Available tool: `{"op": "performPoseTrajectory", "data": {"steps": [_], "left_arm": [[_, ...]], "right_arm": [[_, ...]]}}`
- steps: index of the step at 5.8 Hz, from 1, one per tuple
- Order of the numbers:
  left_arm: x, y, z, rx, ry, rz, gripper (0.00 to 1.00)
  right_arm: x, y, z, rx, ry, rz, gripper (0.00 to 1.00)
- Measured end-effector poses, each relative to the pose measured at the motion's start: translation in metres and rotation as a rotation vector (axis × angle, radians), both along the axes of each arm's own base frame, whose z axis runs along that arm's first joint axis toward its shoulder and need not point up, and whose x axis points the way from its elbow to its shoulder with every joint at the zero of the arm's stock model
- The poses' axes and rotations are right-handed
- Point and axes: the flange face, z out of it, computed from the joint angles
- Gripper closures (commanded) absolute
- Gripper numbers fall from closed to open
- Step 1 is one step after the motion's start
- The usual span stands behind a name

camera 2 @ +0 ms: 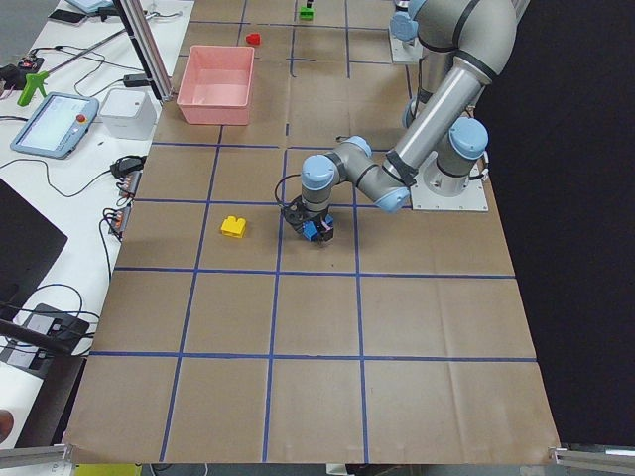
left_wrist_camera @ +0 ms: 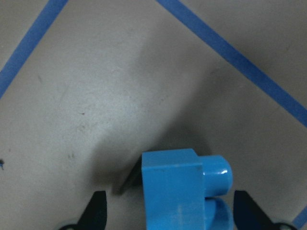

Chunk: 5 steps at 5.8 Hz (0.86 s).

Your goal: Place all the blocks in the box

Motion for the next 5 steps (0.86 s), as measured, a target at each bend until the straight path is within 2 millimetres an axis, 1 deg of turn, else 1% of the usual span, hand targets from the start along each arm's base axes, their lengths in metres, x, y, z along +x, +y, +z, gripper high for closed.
{"op": "performPoseTrajectory", "data": {"steps": [1,2,3,4,5], "left_arm": [[0.0,0.0,-0.002,0.003,0.001,0.004,0.15],[0.0,0.0,-0.002,0.004,0.002,0.004,0.16],[-0.001,0.0,-0.003,0.005,0.004,0.002,0.19],[-0.001,0.0,-0.004,0.006,0.006,-0.001,0.29],[-0.001,0.0,-0.005,0.006,0.007,-0.006,0.41]], "right_arm": [[0.0,-0.003,-0.006,0.006,-0.005,0.003,0.01],[0.001,-0.005,-0.013,0.016,-0.013,0.006,0.01],[0.0,-0.006,-0.02,0.025,-0.02,0.007,0.01],[0.001,-0.006,-0.024,0.027,-0.023,0.008,0.02],[0.002,-0.007,-0.027,0.023,-0.035,0.01,0.24]]}}
